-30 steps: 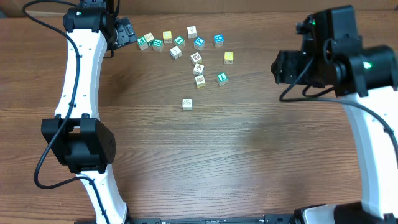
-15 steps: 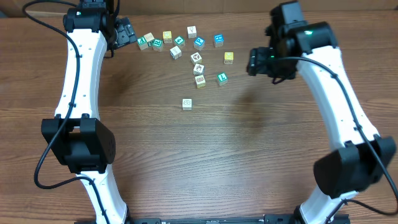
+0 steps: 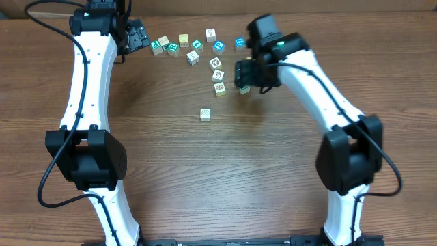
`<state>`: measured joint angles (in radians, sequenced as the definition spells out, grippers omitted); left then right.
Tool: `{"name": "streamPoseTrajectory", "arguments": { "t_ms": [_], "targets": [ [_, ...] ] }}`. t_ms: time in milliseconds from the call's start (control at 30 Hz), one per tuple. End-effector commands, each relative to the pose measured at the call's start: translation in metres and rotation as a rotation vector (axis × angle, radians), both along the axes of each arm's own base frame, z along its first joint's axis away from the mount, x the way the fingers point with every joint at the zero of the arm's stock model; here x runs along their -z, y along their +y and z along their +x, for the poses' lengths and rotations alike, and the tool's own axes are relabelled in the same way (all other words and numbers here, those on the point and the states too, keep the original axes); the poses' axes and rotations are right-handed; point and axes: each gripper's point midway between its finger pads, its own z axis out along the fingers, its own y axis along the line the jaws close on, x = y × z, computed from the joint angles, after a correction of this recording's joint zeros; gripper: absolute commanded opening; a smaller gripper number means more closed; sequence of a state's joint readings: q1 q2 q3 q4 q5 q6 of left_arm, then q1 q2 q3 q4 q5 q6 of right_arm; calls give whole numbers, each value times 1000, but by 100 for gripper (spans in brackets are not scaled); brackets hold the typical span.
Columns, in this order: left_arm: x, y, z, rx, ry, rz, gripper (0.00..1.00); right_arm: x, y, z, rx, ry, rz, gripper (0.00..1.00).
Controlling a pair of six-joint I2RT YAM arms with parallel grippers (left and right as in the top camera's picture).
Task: Form a horizontal line
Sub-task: 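Raise the right arm and swing it toward the block pile, then lower the right gripper onto the green 'L' block and close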
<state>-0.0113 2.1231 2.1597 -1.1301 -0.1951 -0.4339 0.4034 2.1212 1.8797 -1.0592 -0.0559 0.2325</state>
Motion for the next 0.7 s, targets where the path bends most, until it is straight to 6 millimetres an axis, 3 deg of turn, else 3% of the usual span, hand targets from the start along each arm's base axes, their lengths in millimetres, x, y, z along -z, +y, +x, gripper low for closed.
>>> {"name": "streamPoseTrajectory", "arguments": {
  "t_ms": [0, 167, 267, 467, 667],
  "targets": [
    [-7, 1, 2, 8, -17, 7, 100, 3, 20, 3, -40, -26, 5, 77],
    [-7, 1, 2, 8, -17, 7, 100, 18, 31, 8, -53, -48, -8, 76],
    [-7, 1, 2, 8, -17, 7, 100, 22, 31, 13, -44, -69, -15, 70],
    [-7, 1, 2, 8, -17, 7, 100, 22, 5, 29, 20, -139, -141, 70],
    [-7, 1, 2, 8, -17, 7, 100, 43, -11, 27, -11, -73, -167, 70]
  ]
}}
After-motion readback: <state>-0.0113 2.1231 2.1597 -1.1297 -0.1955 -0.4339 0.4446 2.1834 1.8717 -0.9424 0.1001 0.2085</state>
